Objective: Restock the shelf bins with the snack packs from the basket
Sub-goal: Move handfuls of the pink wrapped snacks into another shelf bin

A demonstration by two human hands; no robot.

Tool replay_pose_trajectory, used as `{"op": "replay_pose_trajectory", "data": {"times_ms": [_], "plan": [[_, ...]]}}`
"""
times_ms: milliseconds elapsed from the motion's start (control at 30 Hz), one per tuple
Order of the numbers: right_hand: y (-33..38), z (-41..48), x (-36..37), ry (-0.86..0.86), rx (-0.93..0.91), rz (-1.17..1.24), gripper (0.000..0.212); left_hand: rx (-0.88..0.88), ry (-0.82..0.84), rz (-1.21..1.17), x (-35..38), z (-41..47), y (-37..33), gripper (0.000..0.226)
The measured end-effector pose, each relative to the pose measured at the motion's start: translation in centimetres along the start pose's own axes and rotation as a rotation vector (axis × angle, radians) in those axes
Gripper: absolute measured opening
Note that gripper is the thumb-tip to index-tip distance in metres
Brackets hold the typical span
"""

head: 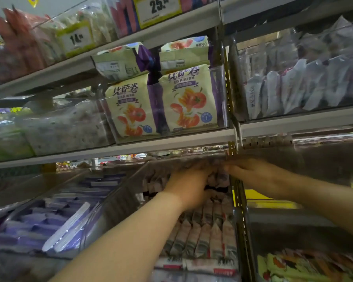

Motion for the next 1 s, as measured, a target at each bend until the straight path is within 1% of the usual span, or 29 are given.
{"op": "replay_pose_trajectory", "data": {"times_ms": [67,100,167,233,300,400,467,533,633,700,767,833,900,1000], "plan": [[1.7,0.0,-0.1,0.015,0.030,-0.071,0.027,-0.082,-0.001,-0.042,-1.7,-2.2,-0.3,0.047],[2.9,-0.1,0.0,0.024,0.028,-0.114,0.026,-0.092,-0.038,-0.074,-2.5,-3.7,-0.4,0.037],[6.0,-0.7,0.5,0.022,-0.038,-0.191,0.025,-0.060,-0.206,-0.112,-3.9,-7.5,-0.5,0.026],[9.9,-1.6,1.5,0.009,-0.146,-0.263,0.023,-0.078,-0.382,-0.148,-5.0,-12.0,-0.4,0.021],[13.9,-2.5,3.1,-0.018,-0.232,-0.294,0.024,-0.141,-0.504,-0.198,-5.6,-16.8,0.4,0.018],[19.4,-3.8,7.0,-0.062,-0.361,-0.294,0.023,-0.227,-0.612,-0.194,-5.8,-24.4,2.5,0.016],[22.5,-4.6,10.4,-0.069,-0.430,-0.290,0.023,-0.317,-0.645,-0.194,-5.3,-29.5,4.1,0.019],[25.4,-5.3,14.2,-0.036,-0.504,-0.282,0.024,-0.429,-0.644,-0.168,-4.4,-34.8,5.8,0.018],[29.6,-6.5,20.5,0.094,-0.622,-0.226,0.024,-0.576,-0.612,-0.165,-2.8,-42.6,7.9,0.020],[32.2,-7.5,25.2,0.180,-0.661,-0.205,0.023,-0.677,-0.583,-0.160,-1.4,-47.9,9.0,0.018],[34.6,-8.9,30.2,0.285,-0.677,-0.185,0.023,-0.823,-0.530,-0.157,0.4,-53.3,10.0,0.016],[36.6,-10.5,35.4,0.423,-0.705,-0.166,0.026,-0.990,-0.458,-0.164,2.8,-58.4,11.0,0.017],[38.0,-12.4,40.5,0.598,-0.738,-0.150,0.030,-1.136,-0.378,-0.210,5.5,-62.5,11.9,0.017],[38.8,-15.5,47.7,0.868,-0.758,-0.156,0.031,-1.288,-0.293,-0.274,9.9,-66.8,12.9,0.019]]}}
Point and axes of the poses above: each hand's wrist, its own z-axis towards the middle knuckle, its own x-axis out of the palm, y = z × x, the point moved 1 cm from there along z, towards the middle knuckle, and after that the axes turned 9 degrees about -z, right-handed, at the moved point
